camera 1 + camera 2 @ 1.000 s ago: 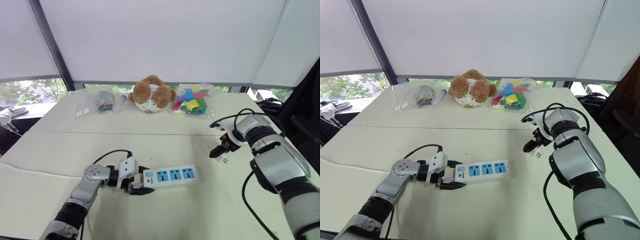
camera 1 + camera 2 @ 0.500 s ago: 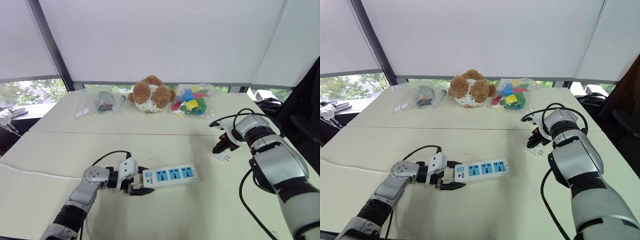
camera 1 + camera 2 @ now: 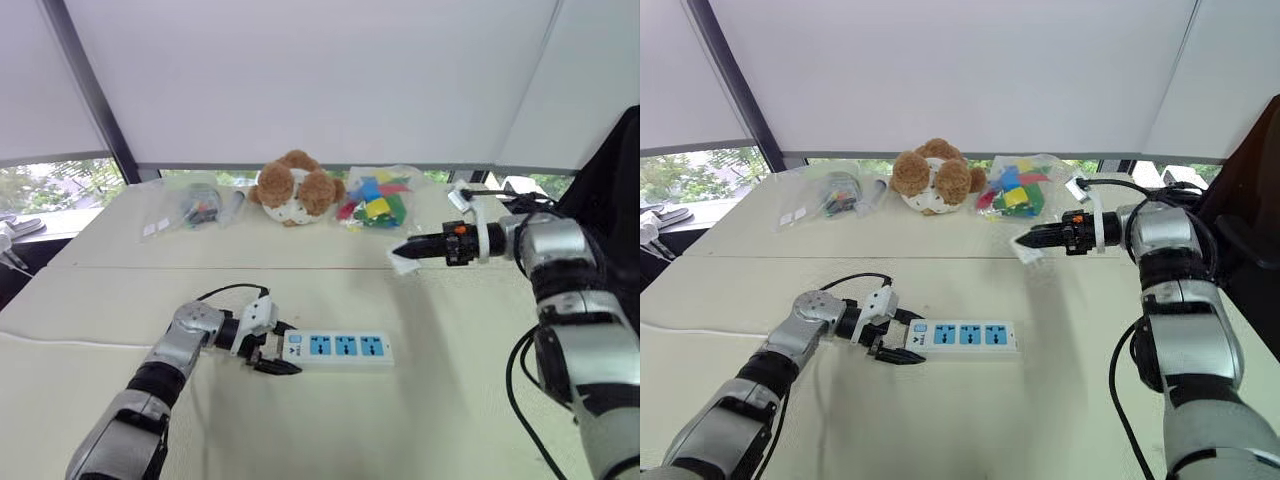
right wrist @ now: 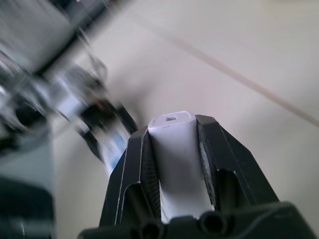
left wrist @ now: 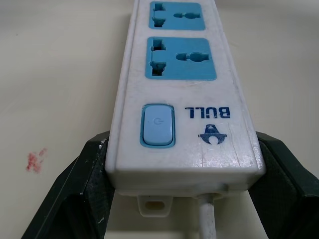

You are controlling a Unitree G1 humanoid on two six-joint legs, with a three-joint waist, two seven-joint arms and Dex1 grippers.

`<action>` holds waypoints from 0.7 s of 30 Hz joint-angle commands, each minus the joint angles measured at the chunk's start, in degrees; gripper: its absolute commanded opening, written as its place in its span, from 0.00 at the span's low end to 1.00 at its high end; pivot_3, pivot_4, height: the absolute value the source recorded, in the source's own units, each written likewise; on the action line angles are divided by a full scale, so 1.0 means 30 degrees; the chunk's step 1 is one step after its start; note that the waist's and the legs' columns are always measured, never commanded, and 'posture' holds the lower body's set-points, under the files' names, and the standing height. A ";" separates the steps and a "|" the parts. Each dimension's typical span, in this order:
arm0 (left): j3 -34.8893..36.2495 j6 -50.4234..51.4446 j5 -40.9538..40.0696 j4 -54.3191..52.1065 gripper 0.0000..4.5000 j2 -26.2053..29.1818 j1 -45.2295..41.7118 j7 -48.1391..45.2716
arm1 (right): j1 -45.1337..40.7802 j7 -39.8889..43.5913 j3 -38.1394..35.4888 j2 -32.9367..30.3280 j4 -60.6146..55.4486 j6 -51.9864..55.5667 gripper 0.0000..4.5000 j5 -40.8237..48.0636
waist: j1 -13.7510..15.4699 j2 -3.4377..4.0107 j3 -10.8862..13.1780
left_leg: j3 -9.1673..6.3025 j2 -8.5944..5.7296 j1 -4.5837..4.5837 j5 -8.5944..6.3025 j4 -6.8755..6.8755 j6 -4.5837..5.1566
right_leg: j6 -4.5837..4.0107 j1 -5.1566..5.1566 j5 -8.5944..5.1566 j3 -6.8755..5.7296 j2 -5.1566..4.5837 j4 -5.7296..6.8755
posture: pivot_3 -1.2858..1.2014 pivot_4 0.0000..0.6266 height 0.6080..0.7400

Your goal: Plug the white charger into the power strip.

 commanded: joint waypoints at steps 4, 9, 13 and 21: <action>-0.0434 -0.1613 0.1255 0.2846 0.67 0.0153 -0.1149 -0.1213 | 0.5604 -0.2400 -0.2605 0.3168 -0.9327 0.1548 0.15 0.5655 | -0.0025 -0.0013 -0.0004 | -0.0020 0.0004 0.0000 0.0001 0.0000 0.0002 | 0.0000 -0.0007 -0.0001 -0.0008 0.0013 0.0010 | 0.52 0.24 0.99; -0.0179 -0.2214 0.1377 0.4300 0.67 -0.0071 -0.2080 -0.1510 | 1.1152 -0.3308 -0.0231 0.5502 -1.2673 -0.4273 0.15 0.4444 | -0.0079 -0.0029 -0.0012 | -0.0023 0.0004 0.0004 0.0000 0.0005 0.0003 | 0.0010 0.0000 -0.0007 -0.0005 0.0022 0.0019 | 0.52 0.24 0.99; 0.0039 -0.2440 0.1161 0.4314 0.67 0.0020 -0.2044 -0.2011 | 1.2679 -0.3576 0.1217 0.5979 -1.1342 -0.8583 0.15 0.3078 | -0.0119 -0.0032 -0.0009 | -0.0017 0.0003 0.0007 0.0000 0.0012 0.0002 | 0.0011 -0.0003 -0.0007 -0.0001 0.0022 0.0022 | 0.52 0.24 0.99; 0.0262 -0.2446 0.1040 0.3674 0.67 0.0353 -0.1600 -0.2551 | 1.1709 -0.3532 0.1904 0.6100 -0.5761 -1.4276 0.15 0.1934 | -0.0126 -0.0038 -0.0005 | -0.0016 0.0008 0.0021 0.0001 0.0009 0.0001 | 0.0010 0.0002 -0.0008 0.0010 0.0031 0.0029 | 0.52 0.24 0.99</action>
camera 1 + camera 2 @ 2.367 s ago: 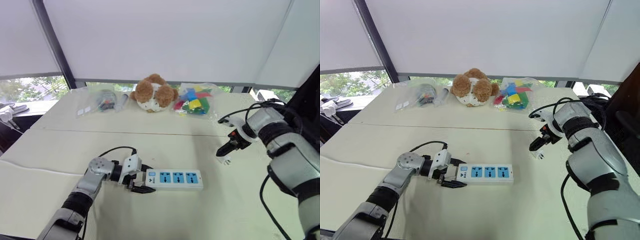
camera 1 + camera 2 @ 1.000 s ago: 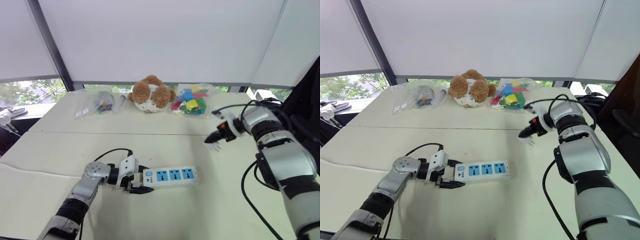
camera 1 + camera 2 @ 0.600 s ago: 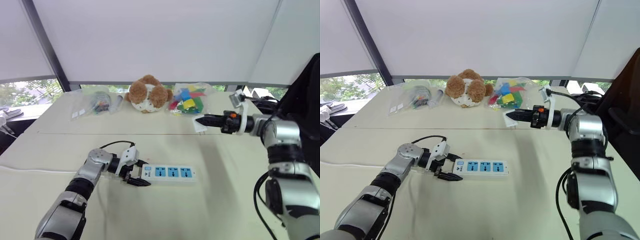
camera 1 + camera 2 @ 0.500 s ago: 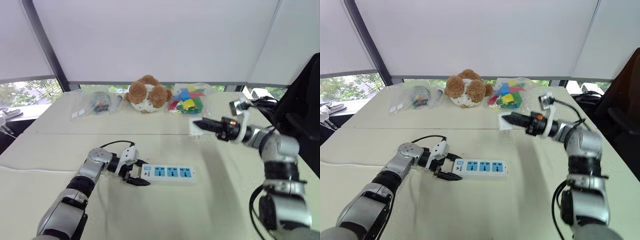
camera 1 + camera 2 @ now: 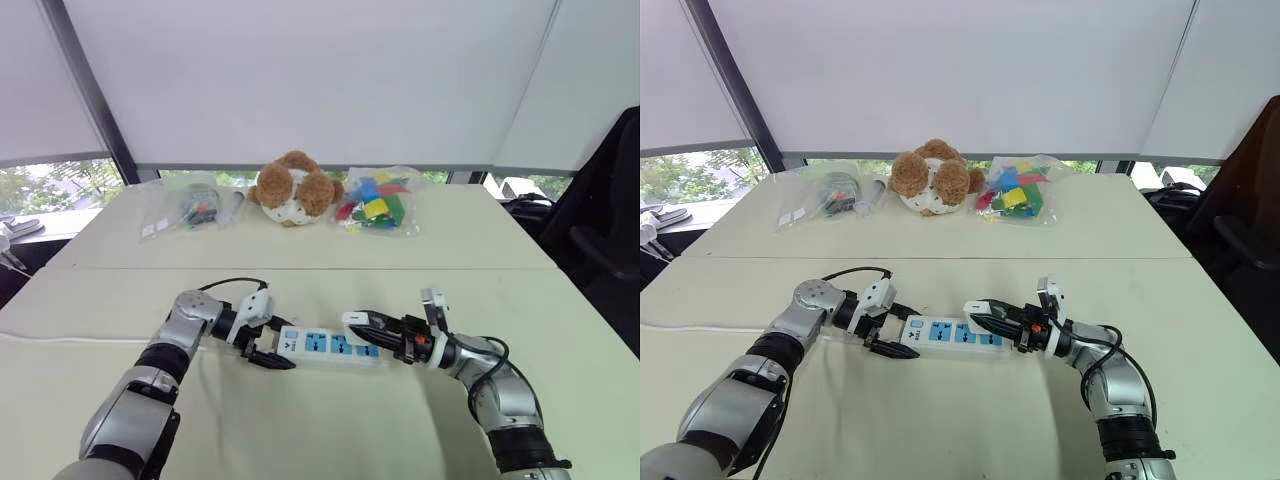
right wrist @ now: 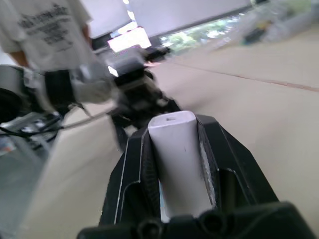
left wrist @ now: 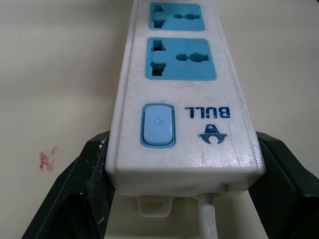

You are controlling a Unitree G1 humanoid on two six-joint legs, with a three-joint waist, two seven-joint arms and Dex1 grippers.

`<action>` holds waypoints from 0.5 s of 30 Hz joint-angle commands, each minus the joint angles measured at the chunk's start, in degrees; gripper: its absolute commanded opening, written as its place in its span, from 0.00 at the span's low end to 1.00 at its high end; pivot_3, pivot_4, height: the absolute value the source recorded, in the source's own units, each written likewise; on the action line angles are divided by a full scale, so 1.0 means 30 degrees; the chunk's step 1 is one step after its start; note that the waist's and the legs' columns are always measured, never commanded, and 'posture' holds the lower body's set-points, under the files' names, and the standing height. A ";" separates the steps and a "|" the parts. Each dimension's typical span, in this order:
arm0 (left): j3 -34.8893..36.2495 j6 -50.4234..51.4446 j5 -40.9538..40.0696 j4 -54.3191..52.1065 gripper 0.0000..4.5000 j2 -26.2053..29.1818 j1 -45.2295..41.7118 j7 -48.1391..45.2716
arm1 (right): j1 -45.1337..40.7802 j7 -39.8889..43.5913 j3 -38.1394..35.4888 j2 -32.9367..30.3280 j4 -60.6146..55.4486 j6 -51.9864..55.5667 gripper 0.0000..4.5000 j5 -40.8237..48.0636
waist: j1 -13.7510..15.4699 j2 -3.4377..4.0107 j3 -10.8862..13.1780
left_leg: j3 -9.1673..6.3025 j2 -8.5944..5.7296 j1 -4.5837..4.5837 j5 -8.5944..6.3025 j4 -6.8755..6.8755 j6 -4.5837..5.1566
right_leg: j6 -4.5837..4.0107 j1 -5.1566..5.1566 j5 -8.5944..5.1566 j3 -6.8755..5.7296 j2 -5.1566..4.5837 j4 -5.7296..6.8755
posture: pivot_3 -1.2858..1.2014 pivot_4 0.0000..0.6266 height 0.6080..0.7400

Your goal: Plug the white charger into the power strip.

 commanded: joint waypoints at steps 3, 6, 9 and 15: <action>-0.0071 0.0064 0.0474 -0.0643 0.67 0.0702 0.0446 -0.0764 | -0.1261 0.0293 0.0075 -0.0331 0.2716 -0.2288 0.15 -0.0182 | -0.0014 0.0000 0.0000 | -0.0001 0.0001 0.0009 0.0000 -0.0003 0.0000 | -0.0002 0.0000 -0.0001 -0.0002 0.0001 0.0009 | 0.52 0.24 0.99; -0.0038 0.0122 0.0472 -0.0934 0.67 0.0807 0.0758 -0.0732 | -0.1509 0.0514 0.0078 -0.0497 0.3577 -0.2729 0.15 -0.0096 | -0.0047 0.0000 -0.0001 | 0.0000 0.0002 0.0015 0.0000 -0.0003 0.0000 | -0.0002 0.0003 -0.0001 0.0001 0.0002 0.0014 | 0.52 0.24 0.99; 0.0016 0.0309 0.0473 -0.1250 0.67 0.0849 0.0926 -0.0639 | -0.1307 0.0771 0.0247 -0.0580 0.3751 -0.2828 0.15 -0.0004 | -0.0037 0.0000 0.0000 | -0.0001 0.0006 0.0026 0.0001 -0.0002 0.0000 | -0.0003 0.0009 -0.0001 0.0001 0.0006 0.0032 | 0.52 0.24 0.99; 0.0066 0.0435 0.0559 -0.1258 0.67 0.0815 0.0934 -0.0372 | -0.0432 0.1087 0.0582 -0.0935 0.4127 -0.3319 0.15 -0.0190 | 0.0003 -0.0004 -0.0003 | -0.0001 0.0007 0.0037 0.0001 -0.0001 -0.0001 | -0.0004 0.0024 -0.0002 0.0001 0.0006 0.0035 | 0.52 0.24 0.99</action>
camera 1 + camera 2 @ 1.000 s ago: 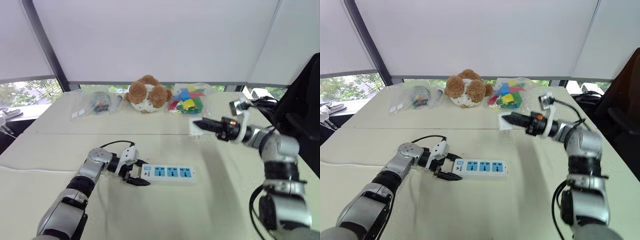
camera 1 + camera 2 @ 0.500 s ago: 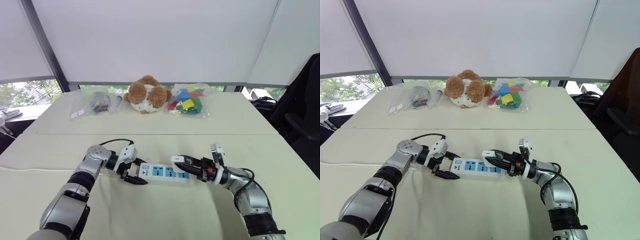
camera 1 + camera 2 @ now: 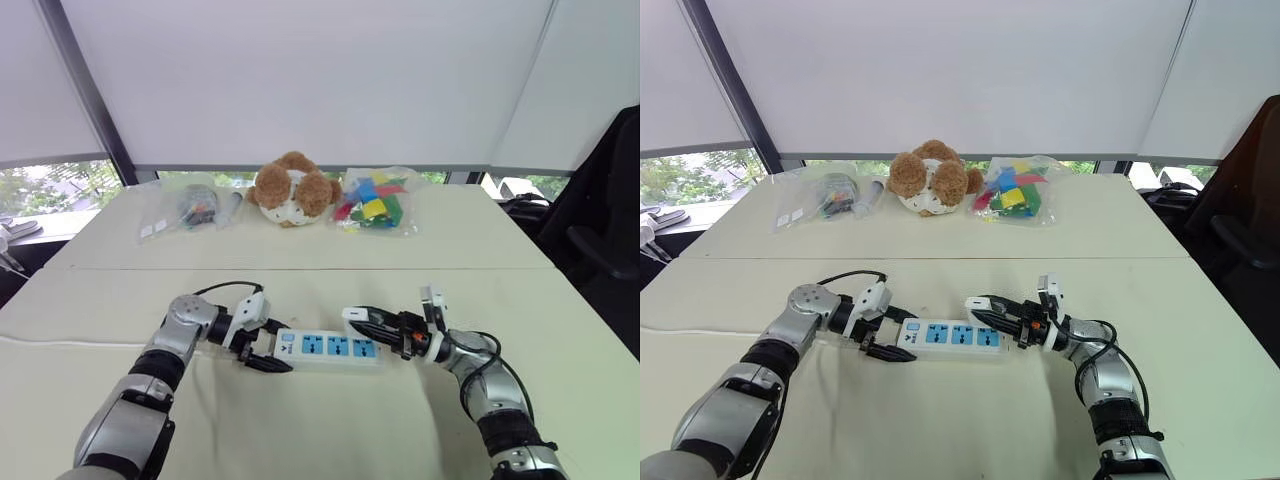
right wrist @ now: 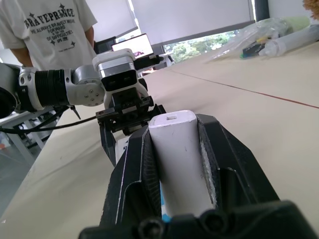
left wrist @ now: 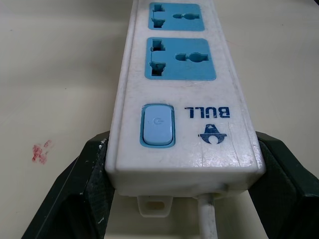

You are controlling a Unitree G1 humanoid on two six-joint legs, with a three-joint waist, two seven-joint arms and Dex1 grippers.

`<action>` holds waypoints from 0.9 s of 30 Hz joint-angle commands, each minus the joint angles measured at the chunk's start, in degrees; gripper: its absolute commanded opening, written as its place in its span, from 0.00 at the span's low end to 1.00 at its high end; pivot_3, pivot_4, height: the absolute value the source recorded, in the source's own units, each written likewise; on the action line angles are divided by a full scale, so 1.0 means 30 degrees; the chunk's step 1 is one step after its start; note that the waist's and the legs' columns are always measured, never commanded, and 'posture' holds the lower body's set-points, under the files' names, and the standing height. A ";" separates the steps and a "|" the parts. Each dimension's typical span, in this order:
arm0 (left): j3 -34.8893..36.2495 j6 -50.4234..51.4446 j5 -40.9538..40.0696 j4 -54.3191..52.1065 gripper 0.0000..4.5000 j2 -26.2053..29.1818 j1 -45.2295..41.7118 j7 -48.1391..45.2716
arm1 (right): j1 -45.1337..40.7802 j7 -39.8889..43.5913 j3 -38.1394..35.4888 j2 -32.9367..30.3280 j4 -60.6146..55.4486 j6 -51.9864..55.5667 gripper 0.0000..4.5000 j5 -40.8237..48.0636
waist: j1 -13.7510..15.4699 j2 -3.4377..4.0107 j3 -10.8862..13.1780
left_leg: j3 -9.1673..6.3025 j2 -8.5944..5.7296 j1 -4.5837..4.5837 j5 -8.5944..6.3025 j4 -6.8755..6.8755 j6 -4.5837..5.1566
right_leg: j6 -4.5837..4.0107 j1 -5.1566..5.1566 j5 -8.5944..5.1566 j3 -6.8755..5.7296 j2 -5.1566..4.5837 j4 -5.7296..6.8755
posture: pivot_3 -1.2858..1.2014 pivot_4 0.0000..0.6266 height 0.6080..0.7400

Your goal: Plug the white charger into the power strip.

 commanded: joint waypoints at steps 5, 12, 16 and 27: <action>-0.0220 0.0018 0.0580 -0.0385 0.67 0.0614 0.0375 -0.0440 | 0.0847 -0.0321 -0.0156 -0.1039 0.1002 -0.0117 0.15 -0.0087 | 0.0027 -0.0013 -0.0008 | 0.0000 0.0000 0.0028 0.0000 -0.0001 0.0000 | -0.0001 0.0029 -0.0002 -0.0001 0.0000 -0.0003 | 0.52 0.24 0.99; -0.0260 0.0108 0.0615 -0.0241 0.67 0.0409 0.0135 -0.0305 | 0.0907 -0.0465 0.0019 -0.1003 0.2096 -0.0772 0.15 -0.0290 | 0.0040 -0.0015 -0.0008 | 0.0001 0.0000 0.0179 -0.0002 -0.0035 0.0001 | 0.0001 0.0195 -0.0006 -0.0001 0.0000 -0.0061 | 0.52 0.24 0.99; -0.0214 0.0078 0.0664 -0.0230 0.67 0.0528 0.0082 -0.0386 | 0.1431 -0.0251 0.0127 -0.0818 0.2686 -0.1431 0.15 -0.0260 | 0.0037 -0.0037 -0.0021 | 0.0001 0.0000 0.0259 -0.0003 -0.0053 0.0003 | 0.0003 0.0281 -0.0009 -0.0001 0.0000 -0.0087 | 0.52 0.24 0.99; -0.0163 0.0090 0.0705 -0.0310 0.67 0.0793 0.0216 -0.0528 | 0.1620 0.0637 0.0918 -0.1029 0.5404 -0.2469 0.15 -0.0643 | 0.0035 -0.0207 -0.0130 | -0.0001 0.0008 0.0288 -0.0004 -0.0057 0.0004 | 0.0000 0.0311 -0.0011 -0.0002 0.0004 -0.0087 | 0.52 0.24 0.99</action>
